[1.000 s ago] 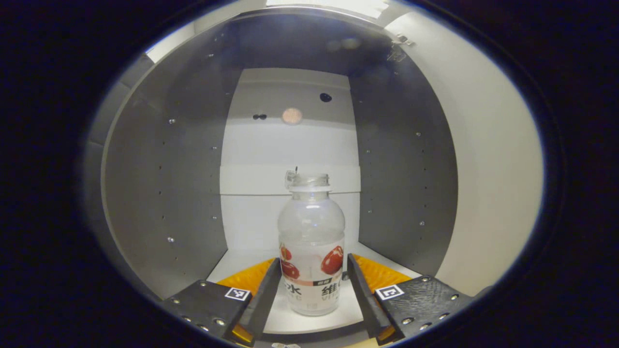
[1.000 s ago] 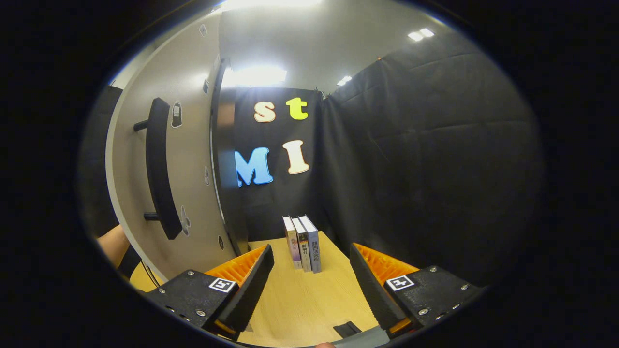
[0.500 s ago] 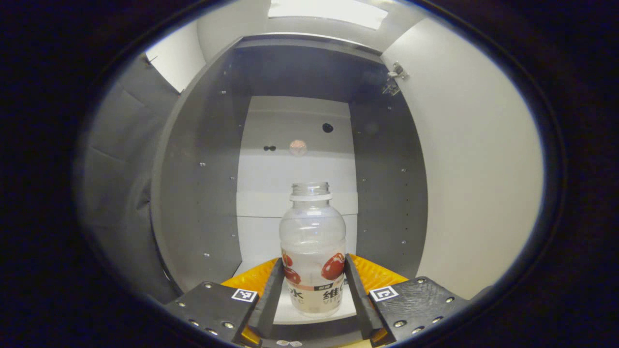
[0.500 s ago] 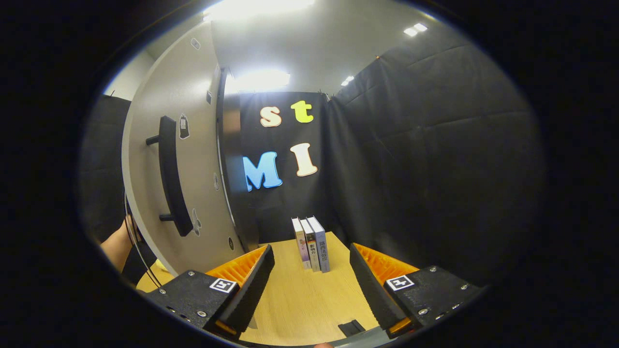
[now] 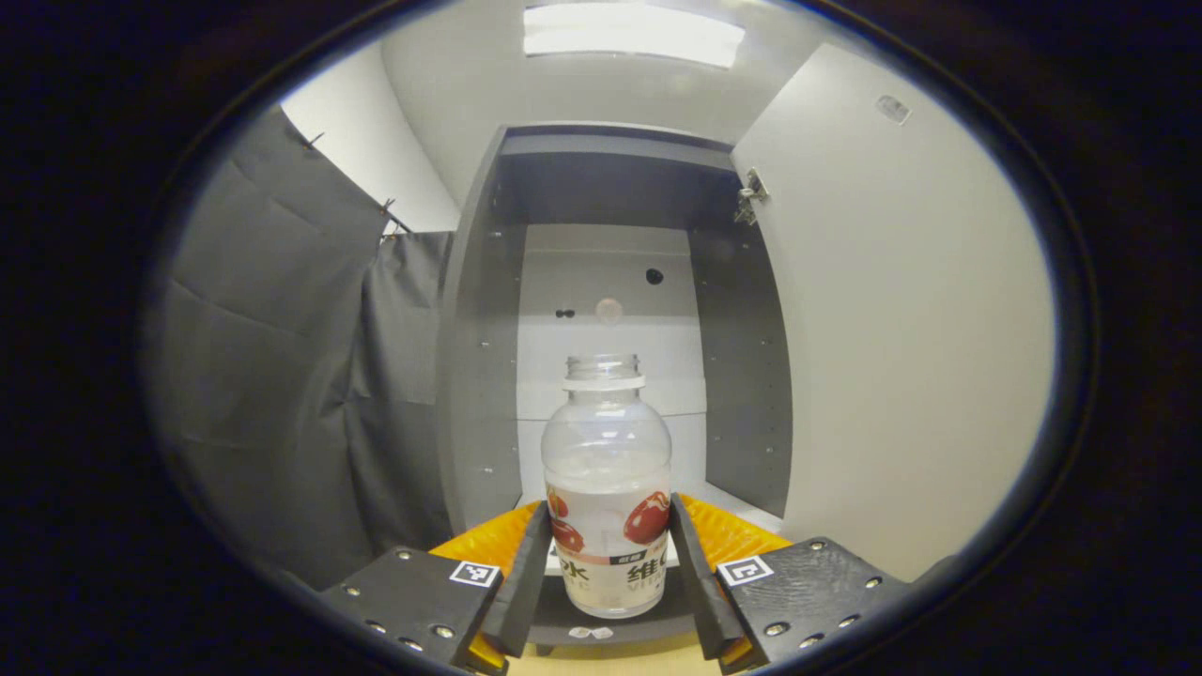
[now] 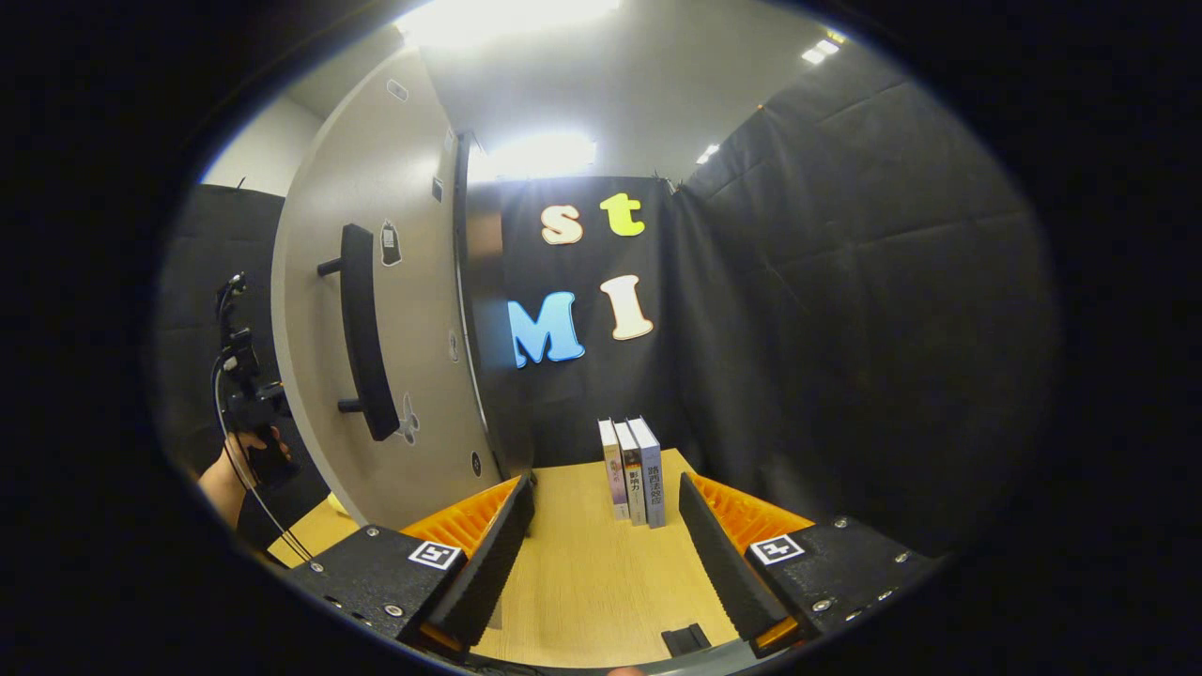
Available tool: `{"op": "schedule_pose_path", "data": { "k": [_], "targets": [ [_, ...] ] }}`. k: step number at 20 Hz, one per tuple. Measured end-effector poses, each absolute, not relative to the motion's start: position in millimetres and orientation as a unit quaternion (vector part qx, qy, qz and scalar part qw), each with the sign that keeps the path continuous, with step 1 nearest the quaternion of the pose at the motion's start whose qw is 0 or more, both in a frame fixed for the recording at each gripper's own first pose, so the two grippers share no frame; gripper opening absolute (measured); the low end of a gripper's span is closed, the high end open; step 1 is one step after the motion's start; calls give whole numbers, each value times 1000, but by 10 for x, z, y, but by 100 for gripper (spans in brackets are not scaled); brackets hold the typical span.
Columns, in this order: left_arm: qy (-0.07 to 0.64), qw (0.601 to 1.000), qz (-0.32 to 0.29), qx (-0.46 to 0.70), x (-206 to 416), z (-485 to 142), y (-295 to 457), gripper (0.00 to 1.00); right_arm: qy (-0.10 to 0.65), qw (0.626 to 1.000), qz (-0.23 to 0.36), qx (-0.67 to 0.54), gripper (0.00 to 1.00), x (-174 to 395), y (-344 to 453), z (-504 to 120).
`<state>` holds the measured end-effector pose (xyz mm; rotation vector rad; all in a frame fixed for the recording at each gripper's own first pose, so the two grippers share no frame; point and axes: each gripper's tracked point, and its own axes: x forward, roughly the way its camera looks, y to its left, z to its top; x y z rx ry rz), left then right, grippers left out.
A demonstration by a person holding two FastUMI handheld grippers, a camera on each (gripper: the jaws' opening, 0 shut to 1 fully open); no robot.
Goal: Open the cabinet door with the right hand, grasp the bottle in the cabinet with the left hand and place it on the coaster, then close the cabinet door with the right hand.
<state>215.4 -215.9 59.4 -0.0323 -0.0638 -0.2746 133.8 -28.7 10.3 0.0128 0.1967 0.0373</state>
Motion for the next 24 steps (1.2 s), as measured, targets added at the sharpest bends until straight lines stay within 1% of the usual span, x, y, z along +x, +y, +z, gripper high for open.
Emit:
{"op": "schedule_pose_path", "data": {
  "k": [4, 10, 16, 22, 24],
  "targets": [
    [-23, 992, -125, -24, 1741, 390, -1967, 69, 98, 994, 45, 1, 96, 1339, -196, 72],
    [-24, 992, -122, -27, 1304, 204, -1730, 69, 89, 994, 64, -3, 95, 1259, -36, 70],
    [-22, 992, -123, -19, 864, -7, -1535, 69, 97, 993, 62, 24, 95, 1078, 69, -12],
    [-6, 992, -128, -21, 481, -339, -1463, 69, 107, 993, 56, 12, 95, 703, 119, -67],
    [-1, 992, -124, -22, 377, -540, -1394, 69, 112, 992, 56, 11, 95, 625, 155, -78]
  ]
}}
